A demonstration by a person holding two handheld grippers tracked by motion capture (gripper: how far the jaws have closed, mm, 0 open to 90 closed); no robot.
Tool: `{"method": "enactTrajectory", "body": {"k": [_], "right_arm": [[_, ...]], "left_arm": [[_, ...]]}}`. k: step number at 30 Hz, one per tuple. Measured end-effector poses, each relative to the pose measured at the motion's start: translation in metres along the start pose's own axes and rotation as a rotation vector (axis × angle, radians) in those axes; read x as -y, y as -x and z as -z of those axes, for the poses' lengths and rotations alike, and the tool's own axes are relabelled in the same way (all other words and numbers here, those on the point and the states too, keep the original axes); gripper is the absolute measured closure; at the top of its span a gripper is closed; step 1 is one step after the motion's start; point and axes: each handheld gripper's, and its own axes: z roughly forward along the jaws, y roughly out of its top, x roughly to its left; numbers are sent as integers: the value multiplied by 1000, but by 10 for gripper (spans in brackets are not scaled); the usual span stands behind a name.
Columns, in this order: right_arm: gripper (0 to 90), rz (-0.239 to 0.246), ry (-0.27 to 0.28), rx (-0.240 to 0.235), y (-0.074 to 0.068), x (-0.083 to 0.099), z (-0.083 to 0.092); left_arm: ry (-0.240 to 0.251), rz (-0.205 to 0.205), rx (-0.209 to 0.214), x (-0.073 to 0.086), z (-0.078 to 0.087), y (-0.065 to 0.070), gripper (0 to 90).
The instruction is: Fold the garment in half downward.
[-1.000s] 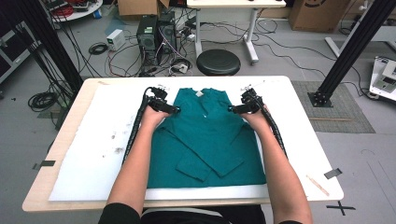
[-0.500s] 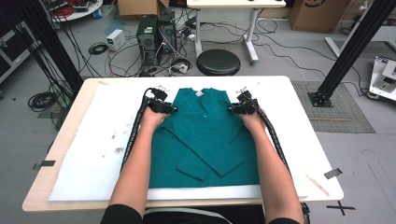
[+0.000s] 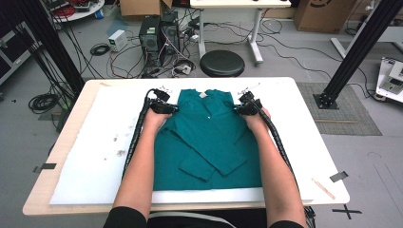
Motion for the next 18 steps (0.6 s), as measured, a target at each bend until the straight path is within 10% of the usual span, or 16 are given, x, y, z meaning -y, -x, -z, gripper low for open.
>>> {"method": "enactTrajectory", "body": {"k": [18], "right_arm": [[875,-53,59,-9,8,-8,12]], "left_arm": [[54,16,12,-14,10,1,848]]}}
